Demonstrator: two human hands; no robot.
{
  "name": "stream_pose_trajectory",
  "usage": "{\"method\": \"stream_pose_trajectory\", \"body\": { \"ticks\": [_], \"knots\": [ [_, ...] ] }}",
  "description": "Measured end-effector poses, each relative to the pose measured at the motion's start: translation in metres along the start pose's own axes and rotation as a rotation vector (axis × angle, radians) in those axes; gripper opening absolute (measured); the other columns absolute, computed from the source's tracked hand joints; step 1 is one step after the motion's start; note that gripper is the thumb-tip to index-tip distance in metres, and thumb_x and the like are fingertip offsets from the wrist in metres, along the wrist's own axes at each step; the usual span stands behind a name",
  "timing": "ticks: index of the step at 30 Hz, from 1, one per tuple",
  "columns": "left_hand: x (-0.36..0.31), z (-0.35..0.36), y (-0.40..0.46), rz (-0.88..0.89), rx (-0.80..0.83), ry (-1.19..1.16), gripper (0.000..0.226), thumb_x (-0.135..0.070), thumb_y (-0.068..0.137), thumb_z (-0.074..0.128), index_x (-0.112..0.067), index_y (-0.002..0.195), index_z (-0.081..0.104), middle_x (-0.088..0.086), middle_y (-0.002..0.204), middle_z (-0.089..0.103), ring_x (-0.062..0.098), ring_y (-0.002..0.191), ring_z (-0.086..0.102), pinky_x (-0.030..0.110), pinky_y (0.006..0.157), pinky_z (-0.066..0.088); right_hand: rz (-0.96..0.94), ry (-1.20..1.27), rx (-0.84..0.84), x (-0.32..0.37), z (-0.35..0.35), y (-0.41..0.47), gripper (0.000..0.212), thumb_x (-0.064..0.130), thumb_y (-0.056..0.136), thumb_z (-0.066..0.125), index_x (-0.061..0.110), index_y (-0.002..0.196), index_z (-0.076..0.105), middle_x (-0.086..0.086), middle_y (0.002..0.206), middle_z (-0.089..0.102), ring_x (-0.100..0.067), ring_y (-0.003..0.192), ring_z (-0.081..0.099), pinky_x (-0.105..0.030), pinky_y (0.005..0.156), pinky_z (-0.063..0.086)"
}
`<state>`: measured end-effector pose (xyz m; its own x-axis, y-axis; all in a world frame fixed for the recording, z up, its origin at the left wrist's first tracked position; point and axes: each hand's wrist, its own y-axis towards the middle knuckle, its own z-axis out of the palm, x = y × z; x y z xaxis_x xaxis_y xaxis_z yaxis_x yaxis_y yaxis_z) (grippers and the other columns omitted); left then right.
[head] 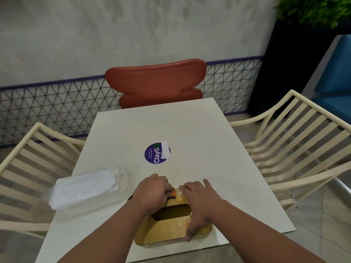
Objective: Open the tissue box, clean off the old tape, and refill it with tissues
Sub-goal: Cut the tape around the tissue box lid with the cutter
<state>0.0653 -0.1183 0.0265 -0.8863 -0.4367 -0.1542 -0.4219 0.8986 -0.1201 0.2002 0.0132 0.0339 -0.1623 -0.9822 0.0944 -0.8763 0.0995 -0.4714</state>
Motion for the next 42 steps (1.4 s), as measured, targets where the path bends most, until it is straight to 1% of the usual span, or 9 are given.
{"method": "stream_pose_trajectory", "body": {
  "ticks": [3, 8, 14, 18, 21, 26, 29, 35, 42],
  "knots": [
    [-0.008, 0.002, 0.006, 0.042, -0.015, 0.003, 0.033, -0.045, 0.096, 0.044, -0.033, 0.118, 0.065, -0.011, 0.109, 0.062, 0.012, 0.096, 0.048, 0.026, 0.074, 0.041, 0.000, 0.010, -0.001, 0.000, 0.000, 0.000, 0.133, 0.077, 0.055, 0.075, 0.023, 0.154, 0.004, -0.002, 0.159, 0.016, -0.027, 0.146, 0.013, -0.056, 0.118, -0.003],
    [0.011, 0.002, -0.005, 0.000, -0.006, 0.011, 0.034, -0.044, 0.096, 0.041, -0.035, 0.120, 0.063, -0.013, 0.111, 0.061, 0.009, 0.096, 0.047, 0.023, 0.075, 0.040, 0.004, 0.001, 0.005, 0.001, 0.000, 0.000, 0.135, 0.077, 0.054, 0.074, 0.022, 0.155, 0.003, -0.002, 0.159, 0.014, -0.027, 0.146, 0.012, -0.056, 0.118, -0.002],
    [-0.007, 0.002, 0.005, 0.064, -0.002, 0.031, 0.033, -0.042, 0.097, 0.041, -0.036, 0.120, 0.064, -0.010, 0.110, 0.061, 0.014, 0.095, 0.048, 0.029, 0.076, 0.045, 0.015, 0.002, 0.003, 0.001, 0.002, 0.002, 0.135, 0.078, 0.053, 0.074, 0.023, 0.154, 0.003, -0.002, 0.159, 0.014, -0.027, 0.146, 0.012, -0.056, 0.118, -0.002],
    [0.025, -0.002, -0.017, -0.021, 0.025, 0.007, 0.032, -0.044, 0.097, 0.043, -0.036, 0.120, 0.064, -0.014, 0.110, 0.060, 0.010, 0.096, 0.046, 0.025, 0.077, 0.042, 0.018, -0.003, 0.010, 0.001, 0.002, 0.002, 0.139, 0.079, 0.051, 0.074, 0.023, 0.155, 0.001, -0.001, 0.160, 0.012, -0.028, 0.147, 0.011, -0.057, 0.118, 0.000],
    [0.042, 0.000, -0.031, -0.084, 0.026, 0.003, 0.031, -0.044, 0.097, 0.044, -0.037, 0.120, 0.064, -0.015, 0.112, 0.059, 0.010, 0.098, 0.046, 0.025, 0.079, 0.043, 0.021, 0.009, 0.012, 0.000, 0.002, 0.003, 0.139, 0.078, 0.049, 0.076, 0.023, 0.155, 0.003, -0.001, 0.160, 0.012, -0.027, 0.146, 0.013, -0.056, 0.119, 0.000],
    [0.020, 0.006, -0.026, -0.020, 0.003, 0.015, 0.031, -0.044, 0.097, 0.044, -0.038, 0.121, 0.063, -0.013, 0.113, 0.058, 0.012, 0.098, 0.046, 0.027, 0.078, 0.044, 0.024, 0.010, 0.004, 0.000, 0.004, 0.004, 0.140, 0.080, 0.048, 0.075, 0.024, 0.155, 0.005, 0.001, 0.159, 0.014, -0.025, 0.145, 0.014, -0.056, 0.119, 0.001],
    [0.033, 0.003, -0.037, -0.065, 0.004, -0.014, 0.031, -0.045, 0.097, 0.043, -0.037, 0.121, 0.063, -0.014, 0.113, 0.059, 0.011, 0.098, 0.046, 0.026, 0.079, 0.042, 0.025, 0.007, 0.016, 0.000, 0.003, 0.004, 0.140, 0.081, 0.048, 0.074, 0.024, 0.155, 0.004, 0.000, 0.160, 0.013, -0.026, 0.146, 0.014, -0.056, 0.119, 0.001],
    [0.043, 0.007, -0.091, -0.098, -0.025, -0.069, 0.028, -0.043, 0.096, 0.047, -0.038, 0.116, 0.066, -0.016, 0.107, 0.058, 0.008, 0.093, 0.044, 0.023, 0.074, 0.039, 0.015, -0.001, 0.006, 0.000, 0.003, 0.003, 0.139, 0.081, 0.049, 0.073, 0.023, 0.155, 0.005, 0.000, 0.159, 0.015, -0.026, 0.145, 0.016, -0.055, 0.119, 0.003],
    [0.016, 0.018, -0.126, -0.078, -0.089, -0.102, 0.025, -0.037, 0.094, 0.051, -0.035, 0.108, 0.070, -0.013, 0.097, 0.060, 0.016, 0.088, 0.050, 0.026, 0.065, 0.038, 0.020, 0.042, 0.007, 0.001, 0.002, -0.001, 0.138, 0.080, 0.049, 0.074, 0.024, 0.155, 0.007, 0.001, 0.160, 0.014, -0.026, 0.146, 0.015, -0.053, 0.120, 0.003]
  ]
}}
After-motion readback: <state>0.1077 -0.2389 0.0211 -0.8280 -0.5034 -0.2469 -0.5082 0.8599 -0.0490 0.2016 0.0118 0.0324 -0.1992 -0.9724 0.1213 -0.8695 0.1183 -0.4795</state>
